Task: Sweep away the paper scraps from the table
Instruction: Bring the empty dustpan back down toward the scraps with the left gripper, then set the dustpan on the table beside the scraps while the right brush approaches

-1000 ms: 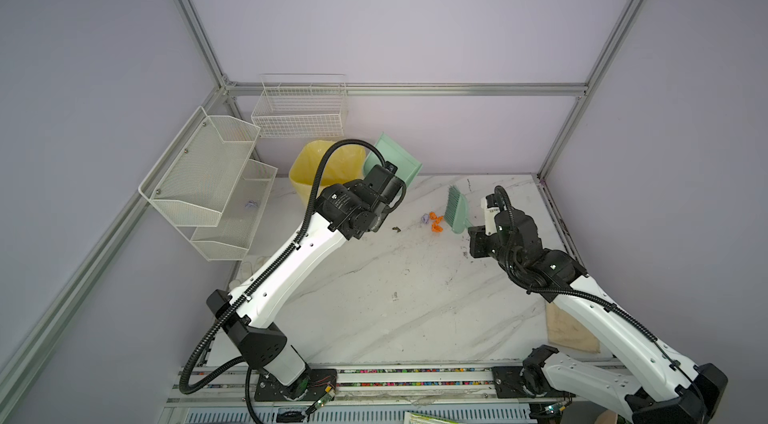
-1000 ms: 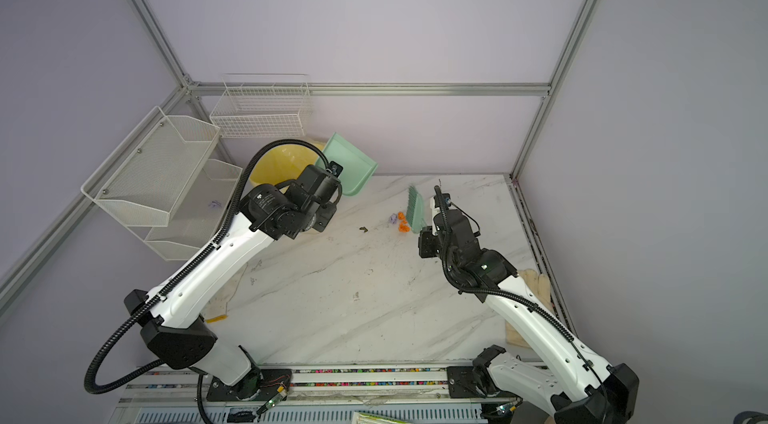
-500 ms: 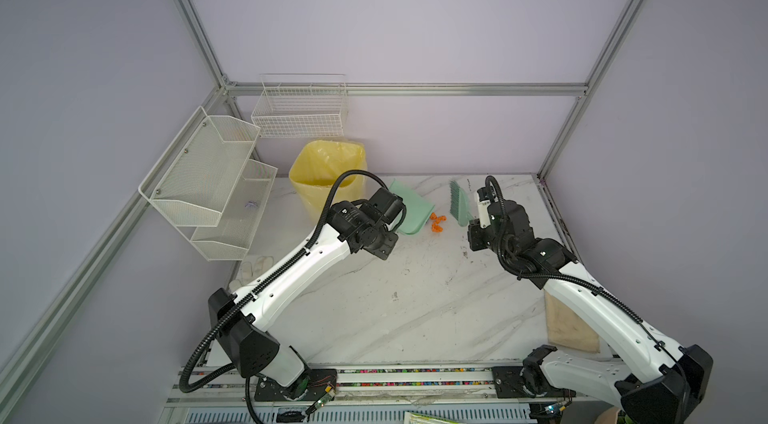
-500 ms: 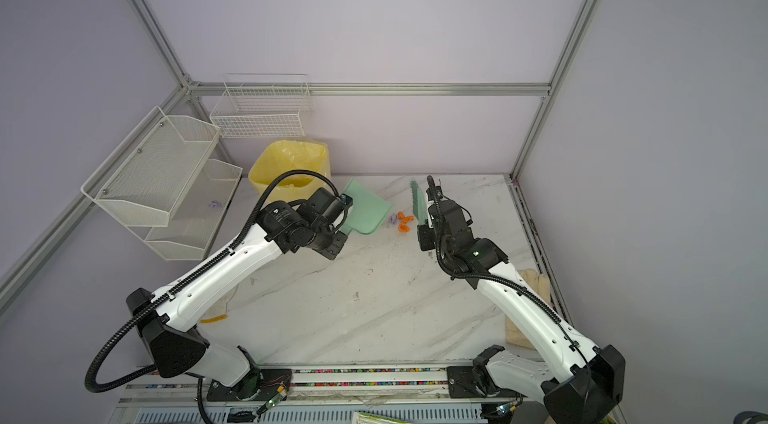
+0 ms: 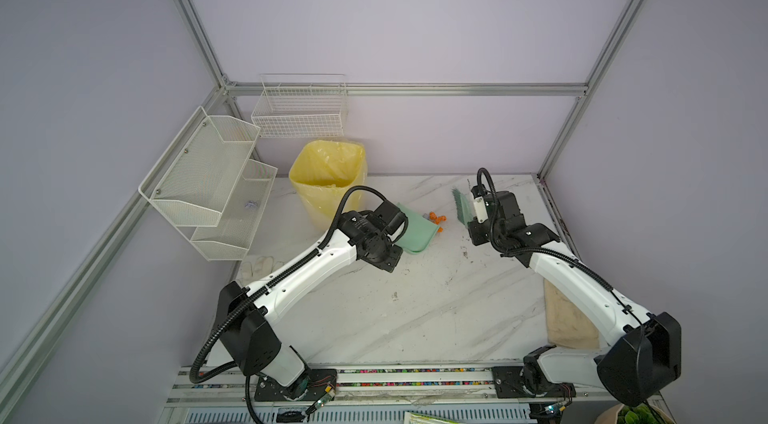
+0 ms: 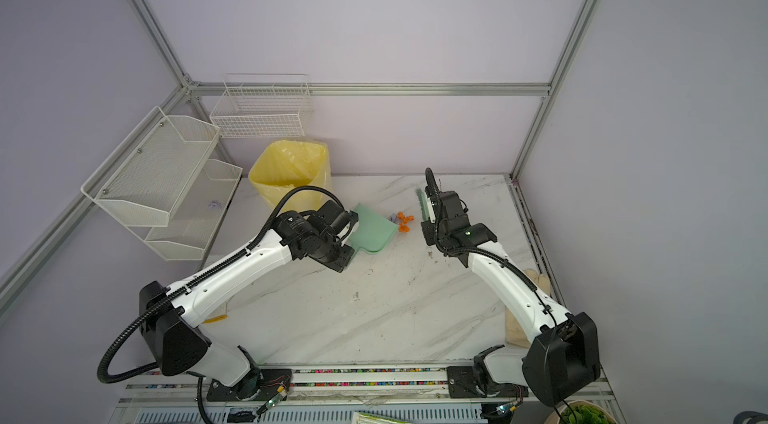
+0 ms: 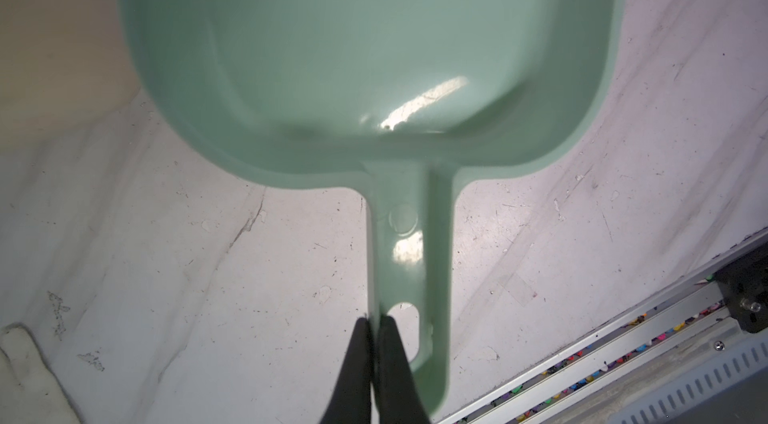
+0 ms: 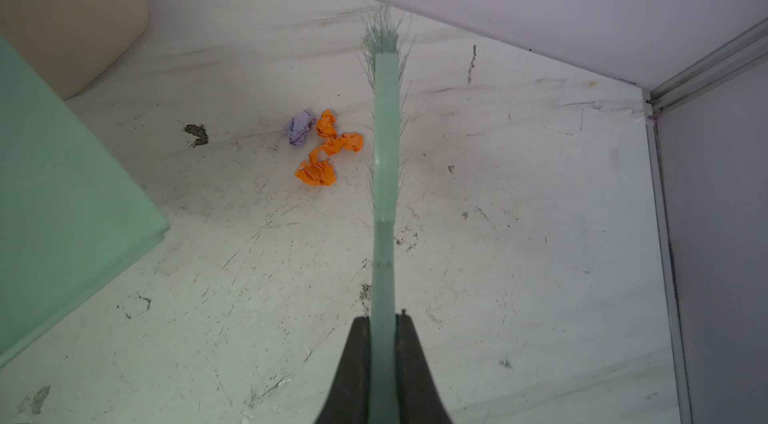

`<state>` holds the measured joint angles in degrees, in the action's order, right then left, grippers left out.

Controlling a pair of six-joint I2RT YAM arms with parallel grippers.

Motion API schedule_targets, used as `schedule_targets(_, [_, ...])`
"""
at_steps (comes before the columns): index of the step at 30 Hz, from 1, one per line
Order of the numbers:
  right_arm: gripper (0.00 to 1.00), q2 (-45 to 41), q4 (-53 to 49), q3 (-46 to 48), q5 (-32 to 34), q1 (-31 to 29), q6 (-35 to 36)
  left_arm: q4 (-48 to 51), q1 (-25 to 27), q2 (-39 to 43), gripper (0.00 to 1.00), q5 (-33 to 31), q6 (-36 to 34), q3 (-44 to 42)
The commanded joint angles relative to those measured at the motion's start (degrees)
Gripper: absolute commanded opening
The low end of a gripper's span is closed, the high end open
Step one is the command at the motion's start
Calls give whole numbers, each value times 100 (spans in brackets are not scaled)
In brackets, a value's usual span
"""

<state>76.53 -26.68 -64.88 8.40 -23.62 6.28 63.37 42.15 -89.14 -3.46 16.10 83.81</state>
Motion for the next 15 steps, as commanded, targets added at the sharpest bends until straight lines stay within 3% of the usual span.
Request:
schedule_targets(1, [0,165,31,-276,-37,88,345,-319,4,-117,0,280,118,-260])
schedule_targets(7, [0,607,39,-673,-242,119,829,-512,-2,-324,0,289,39,-437])
schedule_targets(15, [0,1315,69,-1098,-157,114,940,-686,-54,-867,0,368,-7,-437])
